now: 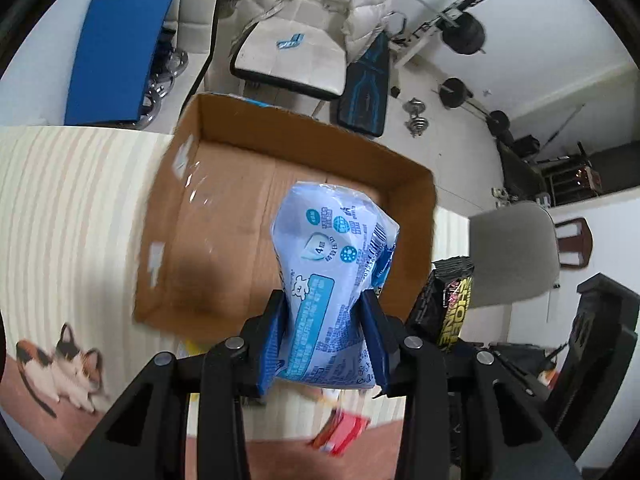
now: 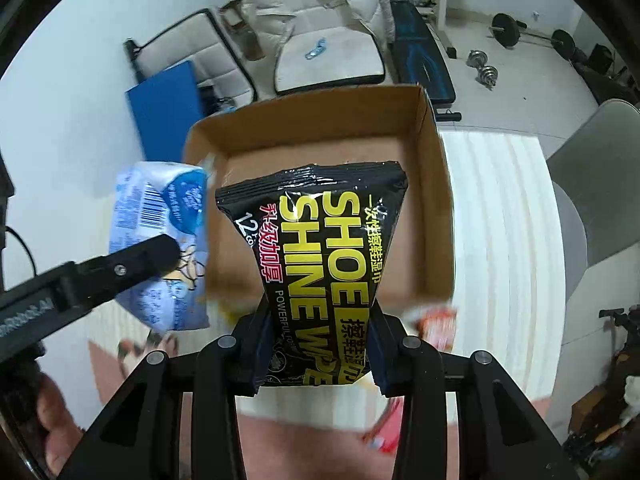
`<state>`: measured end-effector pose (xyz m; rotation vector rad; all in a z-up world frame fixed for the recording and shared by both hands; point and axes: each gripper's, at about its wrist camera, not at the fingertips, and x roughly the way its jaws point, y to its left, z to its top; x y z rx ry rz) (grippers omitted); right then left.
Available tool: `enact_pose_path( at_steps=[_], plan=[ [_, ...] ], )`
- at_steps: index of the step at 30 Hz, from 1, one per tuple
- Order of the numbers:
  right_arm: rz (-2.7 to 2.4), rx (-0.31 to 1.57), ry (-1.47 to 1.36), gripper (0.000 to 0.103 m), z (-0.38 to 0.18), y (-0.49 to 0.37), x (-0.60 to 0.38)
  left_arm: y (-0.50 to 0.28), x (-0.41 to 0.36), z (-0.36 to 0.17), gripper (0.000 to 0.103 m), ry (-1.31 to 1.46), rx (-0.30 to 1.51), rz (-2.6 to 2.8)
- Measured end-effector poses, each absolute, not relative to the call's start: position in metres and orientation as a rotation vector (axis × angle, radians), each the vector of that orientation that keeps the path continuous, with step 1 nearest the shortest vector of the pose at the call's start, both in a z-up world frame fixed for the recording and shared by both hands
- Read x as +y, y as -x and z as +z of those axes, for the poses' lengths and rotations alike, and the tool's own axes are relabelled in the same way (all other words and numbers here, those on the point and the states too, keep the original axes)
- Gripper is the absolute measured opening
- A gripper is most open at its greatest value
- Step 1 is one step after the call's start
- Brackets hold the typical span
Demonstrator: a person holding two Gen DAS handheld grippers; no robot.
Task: Organize soft objects
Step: 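Carry both packs into the box and open both tools to release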
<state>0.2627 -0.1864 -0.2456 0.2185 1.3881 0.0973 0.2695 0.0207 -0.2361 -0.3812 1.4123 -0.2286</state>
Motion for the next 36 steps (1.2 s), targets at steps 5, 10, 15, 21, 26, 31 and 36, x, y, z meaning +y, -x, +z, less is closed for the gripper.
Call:
enact_pose_path(
  at_steps=[5, 10, 15, 21, 26, 31, 36],
  plan=[
    [0.090, 1.473, -0.236, 0.042, -0.305, -0.331, -0.188, -0.329, 0.002, -0.298, 0.035, 0.437, 1.519, -0.214],
    [0.065, 1.546, -0.179, 0.042, -0.347, -0.376, -0.194, -0.352, -0.009, -0.349, 0.035, 0.492, 1.619, -0.219],
    [0.053, 1.585, -0.151, 0.042, -0.392, -0.411, -0.197, -0.360, -0.017, -0.372, 0.035, 0.473, 1.656, -0.219],
    [0.038, 1.599, -0.150, 0.045, -0.392, -0.419, -0.192, -0.368, -0.028, -0.374, 0.039, 0.401, 1.673, -0.218],
    [0.029, 1.611, -0.157, 0.059, -0.374, -0.399, -0.191, -0.371, -0.038, -0.354, 0.063, 0.246, 1.638, -0.197],
    [0.032, 1.593, -0.163, 0.072, -0.359, -0.390, -0.191, -0.366, -0.038, -0.326, 0.082, 0.169, 1.587, -0.205],
    [0.020, 1.579, -0.127, 0.093, -0.337, -0.370, -0.187, -0.363, -0.031, -0.302, 0.097, 0.102, 1.531, -0.176]
  ],
)
